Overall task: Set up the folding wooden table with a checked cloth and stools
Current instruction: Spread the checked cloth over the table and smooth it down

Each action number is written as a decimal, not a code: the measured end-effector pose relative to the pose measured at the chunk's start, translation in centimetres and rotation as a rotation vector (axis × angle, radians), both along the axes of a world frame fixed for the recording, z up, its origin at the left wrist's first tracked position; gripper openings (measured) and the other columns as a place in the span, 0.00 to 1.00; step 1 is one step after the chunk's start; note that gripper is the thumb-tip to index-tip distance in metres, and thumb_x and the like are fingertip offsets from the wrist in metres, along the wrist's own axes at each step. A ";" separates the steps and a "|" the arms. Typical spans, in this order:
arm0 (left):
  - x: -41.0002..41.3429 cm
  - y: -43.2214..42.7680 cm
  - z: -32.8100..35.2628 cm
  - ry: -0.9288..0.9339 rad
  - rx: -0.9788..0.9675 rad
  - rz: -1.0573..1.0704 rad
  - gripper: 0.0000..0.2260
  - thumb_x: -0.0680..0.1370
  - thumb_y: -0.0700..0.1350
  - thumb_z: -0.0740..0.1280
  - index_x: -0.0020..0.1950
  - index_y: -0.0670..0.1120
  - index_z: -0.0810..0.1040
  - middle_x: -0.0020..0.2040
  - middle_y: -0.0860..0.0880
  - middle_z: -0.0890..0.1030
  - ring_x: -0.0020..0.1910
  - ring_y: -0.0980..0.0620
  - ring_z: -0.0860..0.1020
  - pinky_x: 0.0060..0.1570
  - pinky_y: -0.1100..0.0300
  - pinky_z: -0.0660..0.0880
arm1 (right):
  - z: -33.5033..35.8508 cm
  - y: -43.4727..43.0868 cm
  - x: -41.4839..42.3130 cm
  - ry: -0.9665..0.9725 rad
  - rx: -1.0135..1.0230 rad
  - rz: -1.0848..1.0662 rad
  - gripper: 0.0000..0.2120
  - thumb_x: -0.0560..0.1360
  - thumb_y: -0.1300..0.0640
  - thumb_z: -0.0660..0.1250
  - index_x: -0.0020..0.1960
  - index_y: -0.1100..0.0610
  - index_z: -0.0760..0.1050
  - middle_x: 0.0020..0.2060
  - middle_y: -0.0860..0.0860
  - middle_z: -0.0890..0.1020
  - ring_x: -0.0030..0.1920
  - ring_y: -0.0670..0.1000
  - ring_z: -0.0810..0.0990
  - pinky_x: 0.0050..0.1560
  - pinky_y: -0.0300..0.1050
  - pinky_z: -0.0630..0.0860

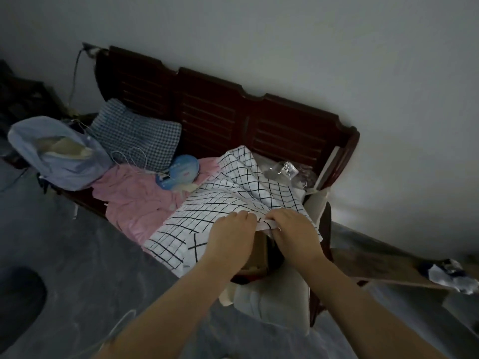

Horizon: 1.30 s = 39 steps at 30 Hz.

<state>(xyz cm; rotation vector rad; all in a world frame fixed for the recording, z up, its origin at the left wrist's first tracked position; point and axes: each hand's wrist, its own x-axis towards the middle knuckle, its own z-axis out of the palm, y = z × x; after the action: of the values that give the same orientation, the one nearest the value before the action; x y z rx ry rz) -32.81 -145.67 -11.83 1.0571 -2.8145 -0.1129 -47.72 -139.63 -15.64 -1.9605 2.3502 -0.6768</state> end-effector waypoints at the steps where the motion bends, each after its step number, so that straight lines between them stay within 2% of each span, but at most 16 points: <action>1: 0.5 -0.1 0.3 0.028 -0.016 -0.003 0.10 0.78 0.44 0.59 0.59 0.48 0.70 0.54 0.50 0.76 0.52 0.51 0.74 0.48 0.58 0.69 | -0.1 0.2 0.2 -0.018 -0.015 0.004 0.08 0.71 0.60 0.67 0.49 0.53 0.77 0.44 0.47 0.81 0.46 0.50 0.78 0.46 0.45 0.72; 3: 1.6 -0.5 0.7 0.091 -0.028 -0.016 0.11 0.77 0.42 0.61 0.58 0.47 0.74 0.52 0.50 0.77 0.51 0.49 0.76 0.47 0.57 0.71 | -0.7 0.8 0.7 -0.056 -0.016 -0.011 0.08 0.72 0.59 0.67 0.51 0.53 0.77 0.45 0.46 0.80 0.47 0.49 0.76 0.47 0.45 0.73; 5: 2.7 -0.8 1.0 0.175 -0.022 -0.034 0.09 0.71 0.38 0.67 0.51 0.45 0.78 0.44 0.48 0.80 0.42 0.47 0.78 0.38 0.55 0.72 | -2.1 1.7 0.7 -0.065 0.020 -0.054 0.09 0.72 0.60 0.67 0.52 0.53 0.77 0.47 0.47 0.80 0.49 0.49 0.76 0.48 0.43 0.72; 7: 3.8 -1.5 1.1 0.244 -0.060 -0.038 0.10 0.64 0.35 0.73 0.42 0.45 0.79 0.35 0.49 0.79 0.31 0.48 0.77 0.27 0.58 0.68 | -3.9 2.8 0.2 -0.114 0.075 -0.156 0.10 0.73 0.61 0.67 0.53 0.54 0.77 0.48 0.49 0.80 0.51 0.51 0.76 0.49 0.42 0.71; 10: 5.2 -2.1 1.3 0.293 -0.116 -0.042 0.13 0.60 0.34 0.76 0.39 0.45 0.78 0.33 0.50 0.78 0.28 0.50 0.75 0.25 0.62 0.62 | -5.5 4.3 -0.4 -0.190 0.149 -0.292 0.12 0.74 0.60 0.66 0.57 0.55 0.78 0.52 0.51 0.81 0.55 0.53 0.78 0.52 0.46 0.72; 14: 6.2 -1.9 1.1 0.256 -0.234 0.016 0.16 0.58 0.38 0.78 0.42 0.44 0.79 0.37 0.48 0.80 0.34 0.47 0.77 0.30 0.58 0.70 | -5.1 4.1 -0.3 -0.166 0.134 -0.275 0.06 0.76 0.59 0.63 0.51 0.55 0.77 0.44 0.51 0.81 0.47 0.54 0.79 0.43 0.45 0.72; 16: 5.9 -1.2 0.9 0.179 -0.276 0.061 0.24 0.61 0.40 0.77 0.55 0.42 0.77 0.47 0.44 0.80 0.45 0.44 0.77 0.41 0.51 0.75 | -4.1 3.4 0.0 -0.114 0.102 -0.233 0.06 0.77 0.56 0.62 0.50 0.54 0.76 0.43 0.49 0.80 0.46 0.53 0.78 0.42 0.45 0.71; 18: 5.1 -0.1 0.7 0.076 -0.280 0.030 0.33 0.66 0.46 0.74 0.68 0.43 0.67 0.57 0.44 0.76 0.56 0.44 0.74 0.55 0.48 0.72 | -2.8 2.6 0.5 -0.076 0.095 -0.168 0.08 0.77 0.55 0.59 0.50 0.54 0.77 0.44 0.49 0.80 0.47 0.52 0.77 0.43 0.44 0.68; 19: 4.6 0.5 0.5 0.056 -0.288 -0.005 0.33 0.67 0.49 0.73 0.70 0.44 0.65 0.58 0.45 0.76 0.58 0.45 0.73 0.58 0.48 0.70 | -2.2 2.2 0.8 -0.048 0.095 -0.140 0.08 0.77 0.56 0.59 0.50 0.54 0.77 0.45 0.49 0.81 0.47 0.52 0.77 0.43 0.44 0.68; 21: 3.6 1.1 -0.1 0.052 -0.292 -0.064 0.28 0.67 0.52 0.74 0.64 0.45 0.72 0.54 0.47 0.77 0.53 0.46 0.75 0.54 0.51 0.72 | -1.3 1.7 1.7 0.004 0.057 -0.087 0.08 0.74 0.61 0.63 0.51 0.55 0.78 0.46 0.50 0.82 0.47 0.54 0.79 0.47 0.45 0.71; 23: 3.3 1.0 -0.7 0.055 -0.255 -0.085 0.20 0.63 0.47 0.78 0.51 0.46 0.77 0.46 0.48 0.77 0.44 0.48 0.76 0.42 0.55 0.74 | -0.9 1.6 2.2 0.014 0.027 -0.057 0.10 0.73 0.63 0.65 0.52 0.55 0.78 0.46 0.50 0.82 0.48 0.54 0.79 0.48 0.44 0.70; 26: 4.0 0.3 -1.3 0.096 -0.183 -0.106 0.17 0.60 0.41 0.79 0.41 0.47 0.75 0.38 0.51 0.75 0.33 0.52 0.74 0.27 0.62 0.66 | -0.5 1.9 2.4 -0.015 0.000 -0.033 0.08 0.73 0.59 0.65 0.52 0.54 0.77 0.47 0.48 0.81 0.49 0.51 0.77 0.48 0.41 0.66; 29: 4.6 0.1 -0.9 0.146 -0.208 -0.182 0.17 0.58 0.38 0.79 0.41 0.46 0.76 0.37 0.51 0.75 0.32 0.53 0.73 0.26 0.64 0.60 | -0.9 2.5 1.8 -0.093 -0.016 0.000 0.09 0.72 0.57 0.67 0.52 0.53 0.77 0.47 0.47 0.81 0.49 0.50 0.77 0.50 0.42 0.70; 32: 5.1 -0.5 -0.9 0.215 -0.230 -0.212 0.17 0.59 0.37 0.78 0.44 0.45 0.77 0.39 0.50 0.76 0.34 0.51 0.75 0.25 0.64 0.64 | -2.7 3.4 0.6 -0.109 0.044 -0.012 0.13 0.70 0.55 0.71 0.54 0.54 0.78 0.49 0.48 0.82 0.51 0.50 0.79 0.51 0.46 0.74; 34: 5.4 -1.0 -0.5 0.253 -0.234 -0.221 0.18 0.59 0.36 0.78 0.45 0.44 0.78 0.40 0.49 0.77 0.34 0.50 0.76 0.25 0.62 0.69 | -4.2 4.3 -0.3 -0.119 0.120 -0.064 0.14 0.69 0.56 0.73 0.54 0.56 0.79 0.47 0.50 0.82 0.50 0.53 0.79 0.49 0.45 0.73; 39: 6.4 -1.5 -0.3 0.258 -0.271 -0.310 0.22 0.58 0.36 0.79 0.48 0.44 0.76 0.42 0.48 0.77 0.33 0.51 0.76 0.25 0.60 0.70 | -6.4 5.4 -2.2 -0.052 0.281 -0.108 0.17 0.66 0.50 0.74 0.52 0.55 0.80 0.44 0.51 0.83 0.46 0.54 0.79 0.45 0.45 0.71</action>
<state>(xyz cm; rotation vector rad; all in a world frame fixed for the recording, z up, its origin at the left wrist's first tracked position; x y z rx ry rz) -26.41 -147.16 -12.17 0.5053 -2.6381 0.0939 -49.91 -134.27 -22.07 -1.6914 2.3806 -0.3688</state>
